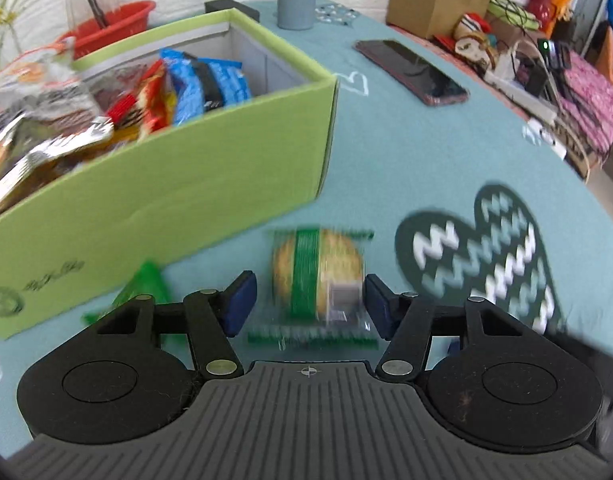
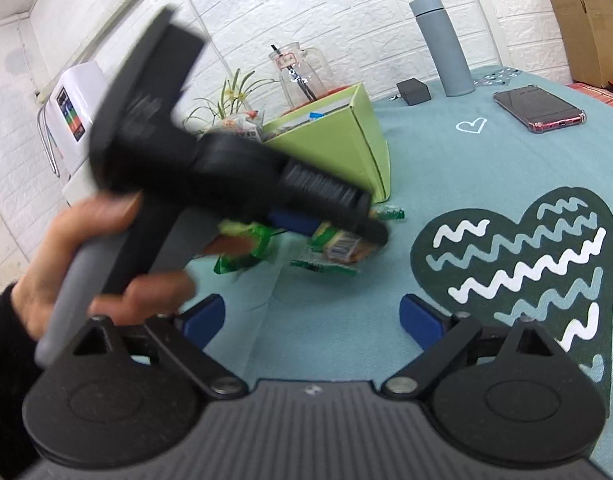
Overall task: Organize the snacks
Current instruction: 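Grasp the round cookie packet with green band using the left tool, then carry the cookie packet into the green box and release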
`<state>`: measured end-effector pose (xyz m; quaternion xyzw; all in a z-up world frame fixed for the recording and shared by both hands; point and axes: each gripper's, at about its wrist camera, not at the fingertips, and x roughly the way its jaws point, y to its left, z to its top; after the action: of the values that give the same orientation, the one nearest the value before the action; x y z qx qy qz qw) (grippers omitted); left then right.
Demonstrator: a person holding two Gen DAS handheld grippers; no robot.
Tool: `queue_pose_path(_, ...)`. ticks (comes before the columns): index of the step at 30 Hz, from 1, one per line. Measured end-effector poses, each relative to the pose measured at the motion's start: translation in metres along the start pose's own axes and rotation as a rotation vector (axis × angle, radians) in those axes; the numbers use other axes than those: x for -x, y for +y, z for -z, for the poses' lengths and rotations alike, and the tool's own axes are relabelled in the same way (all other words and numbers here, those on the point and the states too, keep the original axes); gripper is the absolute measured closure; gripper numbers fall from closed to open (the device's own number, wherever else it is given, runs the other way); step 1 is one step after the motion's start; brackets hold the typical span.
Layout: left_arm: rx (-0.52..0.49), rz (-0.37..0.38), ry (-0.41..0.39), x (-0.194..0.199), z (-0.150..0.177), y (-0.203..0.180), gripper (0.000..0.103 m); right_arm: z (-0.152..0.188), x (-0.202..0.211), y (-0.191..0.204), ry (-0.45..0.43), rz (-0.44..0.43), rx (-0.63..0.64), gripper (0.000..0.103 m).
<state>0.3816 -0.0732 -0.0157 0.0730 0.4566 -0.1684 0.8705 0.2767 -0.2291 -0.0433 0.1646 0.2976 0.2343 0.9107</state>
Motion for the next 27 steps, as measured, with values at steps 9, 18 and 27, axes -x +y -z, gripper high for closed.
queue_pose_path(9, 0.106, 0.087, -0.033, 0.053, 0.074, 0.021, 0.062, 0.008, 0.006, 0.016, 0.077, -0.091, 0.119, 0.010)
queue_pose_path(18, 0.256, 0.177, -0.111, 0.079, 0.070, 0.048, 0.042, 0.016, 0.037, 0.051, 0.054, -0.021, 0.238, 0.009)
queue_pose_path(27, 0.242, 0.257, -0.031, 0.055, 0.070, 0.054, 0.053, 0.022, -0.013, 0.070, 0.139, 0.049, 0.322, 0.010)
